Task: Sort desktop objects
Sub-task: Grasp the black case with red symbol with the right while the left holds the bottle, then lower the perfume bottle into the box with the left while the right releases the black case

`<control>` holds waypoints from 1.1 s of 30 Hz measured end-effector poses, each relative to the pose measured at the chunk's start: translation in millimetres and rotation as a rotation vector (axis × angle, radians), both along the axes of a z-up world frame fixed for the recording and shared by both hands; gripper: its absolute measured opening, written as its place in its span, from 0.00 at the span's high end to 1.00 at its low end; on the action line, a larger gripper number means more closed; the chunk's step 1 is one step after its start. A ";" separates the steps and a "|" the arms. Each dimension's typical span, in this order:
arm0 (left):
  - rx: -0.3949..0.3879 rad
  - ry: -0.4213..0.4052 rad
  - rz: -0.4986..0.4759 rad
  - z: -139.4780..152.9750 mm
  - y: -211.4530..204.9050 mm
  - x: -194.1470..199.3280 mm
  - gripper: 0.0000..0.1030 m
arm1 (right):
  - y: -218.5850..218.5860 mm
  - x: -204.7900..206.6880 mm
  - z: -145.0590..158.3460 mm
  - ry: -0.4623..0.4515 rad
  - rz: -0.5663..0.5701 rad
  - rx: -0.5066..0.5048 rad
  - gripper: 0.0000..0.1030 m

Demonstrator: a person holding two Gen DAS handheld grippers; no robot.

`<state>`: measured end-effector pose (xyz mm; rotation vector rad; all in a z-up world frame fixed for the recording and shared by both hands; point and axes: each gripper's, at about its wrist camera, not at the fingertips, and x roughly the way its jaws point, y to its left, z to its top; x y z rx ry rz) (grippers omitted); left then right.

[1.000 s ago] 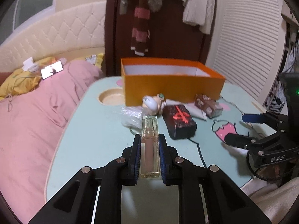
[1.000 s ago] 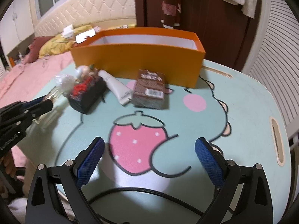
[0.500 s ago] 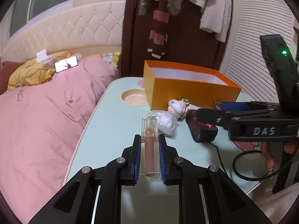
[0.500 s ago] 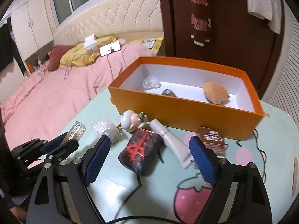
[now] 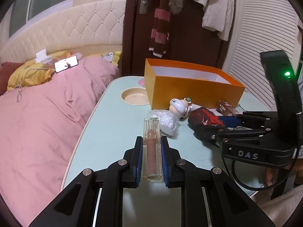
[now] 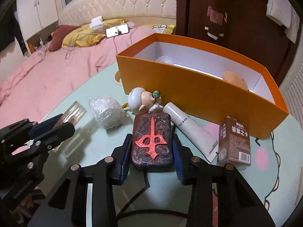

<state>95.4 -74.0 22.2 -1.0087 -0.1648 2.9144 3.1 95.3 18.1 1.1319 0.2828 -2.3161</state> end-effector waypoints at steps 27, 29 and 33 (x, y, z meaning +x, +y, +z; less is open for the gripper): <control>0.014 0.063 -0.180 68.3 36.5 -103.2 0.84 | 52.0 -41.9 60.5 0.145 -0.133 -0.121 0.60; 0.007 0.054 -0.187 67.3 40.9 -116.4 0.84 | 52.6 -53.9 61.3 0.153 -0.148 -0.118 0.60; 0.012 0.031 -0.194 62.5 47.1 -137.9 0.84 | 55.6 -77.6 58.5 0.150 -0.183 -0.119 0.60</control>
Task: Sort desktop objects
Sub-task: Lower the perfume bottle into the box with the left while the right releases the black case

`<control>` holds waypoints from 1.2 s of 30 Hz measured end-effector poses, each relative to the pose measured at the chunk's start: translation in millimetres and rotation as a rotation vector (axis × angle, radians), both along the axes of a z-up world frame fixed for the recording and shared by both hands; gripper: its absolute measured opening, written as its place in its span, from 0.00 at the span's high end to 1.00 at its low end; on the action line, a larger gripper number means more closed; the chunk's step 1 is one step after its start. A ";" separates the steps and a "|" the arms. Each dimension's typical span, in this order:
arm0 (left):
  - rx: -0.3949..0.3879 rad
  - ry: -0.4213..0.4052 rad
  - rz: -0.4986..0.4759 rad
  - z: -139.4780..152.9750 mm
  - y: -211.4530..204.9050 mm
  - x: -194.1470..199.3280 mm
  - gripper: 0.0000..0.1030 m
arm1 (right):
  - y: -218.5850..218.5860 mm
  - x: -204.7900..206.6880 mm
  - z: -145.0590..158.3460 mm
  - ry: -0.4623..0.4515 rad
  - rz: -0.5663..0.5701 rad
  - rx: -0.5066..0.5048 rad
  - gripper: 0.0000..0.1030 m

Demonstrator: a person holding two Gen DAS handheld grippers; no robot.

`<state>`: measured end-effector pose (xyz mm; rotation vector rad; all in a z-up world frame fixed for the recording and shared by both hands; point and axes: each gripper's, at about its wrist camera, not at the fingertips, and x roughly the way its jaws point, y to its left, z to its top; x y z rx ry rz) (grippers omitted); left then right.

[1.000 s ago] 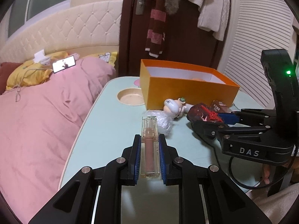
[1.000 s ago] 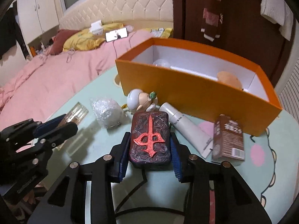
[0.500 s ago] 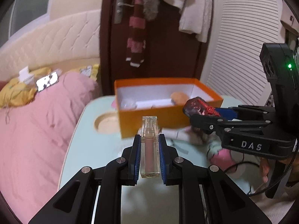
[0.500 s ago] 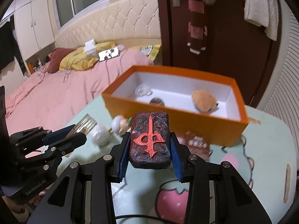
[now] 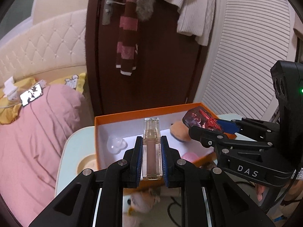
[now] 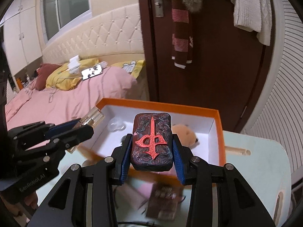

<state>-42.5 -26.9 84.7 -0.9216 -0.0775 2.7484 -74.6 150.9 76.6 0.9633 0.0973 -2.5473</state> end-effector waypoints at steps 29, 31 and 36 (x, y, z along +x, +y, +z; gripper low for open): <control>0.010 -0.060 0.049 -24.9 -6.3 -30.3 0.48 | 0.1 -50.0 -33.0 -0.090 -0.049 -0.028 0.40; 0.033 -0.042 0.045 -21.8 -7.9 -24.1 0.48 | -0.5 -43.8 -33.1 -0.074 -0.040 -0.010 0.40; 0.053 0.002 0.038 -12.4 -11.8 -4.5 0.44 | 6.6 -32.4 -25.3 -0.059 -0.036 -0.044 0.40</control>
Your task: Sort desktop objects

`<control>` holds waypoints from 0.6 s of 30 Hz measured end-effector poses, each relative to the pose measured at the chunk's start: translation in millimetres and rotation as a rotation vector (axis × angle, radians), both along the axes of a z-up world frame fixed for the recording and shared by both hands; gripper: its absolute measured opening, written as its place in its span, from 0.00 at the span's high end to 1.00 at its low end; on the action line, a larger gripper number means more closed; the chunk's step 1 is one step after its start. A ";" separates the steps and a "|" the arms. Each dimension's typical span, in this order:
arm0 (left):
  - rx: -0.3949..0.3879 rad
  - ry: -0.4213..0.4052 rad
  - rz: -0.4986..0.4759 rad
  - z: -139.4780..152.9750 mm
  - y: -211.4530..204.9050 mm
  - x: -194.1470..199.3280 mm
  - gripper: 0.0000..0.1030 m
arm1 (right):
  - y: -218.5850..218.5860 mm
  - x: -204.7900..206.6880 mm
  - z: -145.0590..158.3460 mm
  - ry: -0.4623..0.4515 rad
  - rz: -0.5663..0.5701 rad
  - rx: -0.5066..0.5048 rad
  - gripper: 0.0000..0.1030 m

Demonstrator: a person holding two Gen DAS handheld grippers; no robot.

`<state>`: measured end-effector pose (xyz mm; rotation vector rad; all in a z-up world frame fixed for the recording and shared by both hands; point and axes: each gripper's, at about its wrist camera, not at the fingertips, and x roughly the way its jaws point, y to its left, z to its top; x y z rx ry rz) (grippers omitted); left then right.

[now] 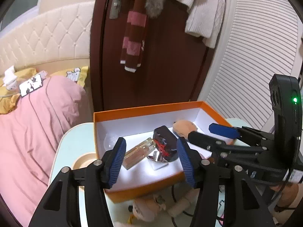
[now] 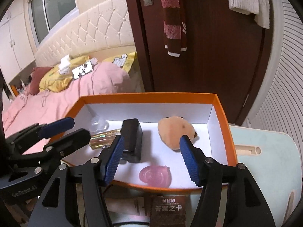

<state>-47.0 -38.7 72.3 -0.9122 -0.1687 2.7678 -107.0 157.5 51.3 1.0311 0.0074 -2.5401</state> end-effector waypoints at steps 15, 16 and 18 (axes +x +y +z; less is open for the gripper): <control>0.027 0.029 0.153 -1.3 -47.2 92.4 0.24 | 25.5 71.5 38.4 0.120 0.005 -0.076 0.40; 0.024 0.014 0.163 -5.7 -50.5 97.6 0.24 | 28.3 76.2 37.8 0.121 0.000 -0.073 0.39; 0.033 -0.027 0.164 -16.3 -51.6 104.6 0.24 | 34.9 85.3 31.0 0.097 -0.011 -0.060 0.33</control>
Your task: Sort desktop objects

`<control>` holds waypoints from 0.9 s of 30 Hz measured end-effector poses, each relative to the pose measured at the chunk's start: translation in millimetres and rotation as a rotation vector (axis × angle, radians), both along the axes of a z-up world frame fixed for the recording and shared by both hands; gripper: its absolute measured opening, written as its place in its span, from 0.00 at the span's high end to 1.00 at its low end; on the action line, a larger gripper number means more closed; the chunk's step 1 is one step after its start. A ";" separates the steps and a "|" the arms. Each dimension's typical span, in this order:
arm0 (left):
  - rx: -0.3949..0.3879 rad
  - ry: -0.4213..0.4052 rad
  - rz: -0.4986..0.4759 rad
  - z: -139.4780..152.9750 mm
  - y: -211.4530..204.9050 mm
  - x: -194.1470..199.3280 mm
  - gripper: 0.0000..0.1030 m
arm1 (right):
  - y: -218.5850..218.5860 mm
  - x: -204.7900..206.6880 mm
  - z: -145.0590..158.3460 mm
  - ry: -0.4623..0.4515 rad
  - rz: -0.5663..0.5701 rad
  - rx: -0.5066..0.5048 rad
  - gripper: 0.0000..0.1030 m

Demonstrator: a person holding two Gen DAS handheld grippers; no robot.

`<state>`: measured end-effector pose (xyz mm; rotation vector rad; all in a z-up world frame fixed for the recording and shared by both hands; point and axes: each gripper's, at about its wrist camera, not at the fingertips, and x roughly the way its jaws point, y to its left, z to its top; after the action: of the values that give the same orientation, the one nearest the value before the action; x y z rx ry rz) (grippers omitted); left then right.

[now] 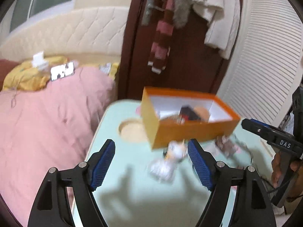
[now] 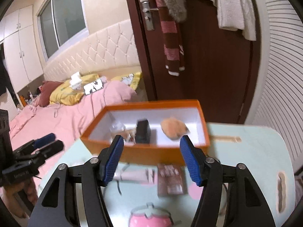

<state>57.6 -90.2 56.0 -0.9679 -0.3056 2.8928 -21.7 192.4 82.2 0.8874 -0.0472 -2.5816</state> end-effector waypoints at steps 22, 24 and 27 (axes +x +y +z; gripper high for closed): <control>-0.196 -0.131 -0.066 -52.4 56.7 8.3 0.15 | -3.2 33.6 -74.9 -0.189 -0.030 0.214 0.16; -0.183 -0.129 -0.065 -51.9 54.8 7.8 0.15 | -7.8 35.5 -76.7 -0.181 -0.022 0.237 0.15; -0.164 -0.136 -0.072 -50.4 52.5 5.9 0.18 | -9.2 36.6 -76.7 -0.178 -0.014 0.243 0.15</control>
<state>63.5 -37.7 5.6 -1.1776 -0.0403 2.8276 15.0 183.3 5.5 1.2070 0.2154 -2.5499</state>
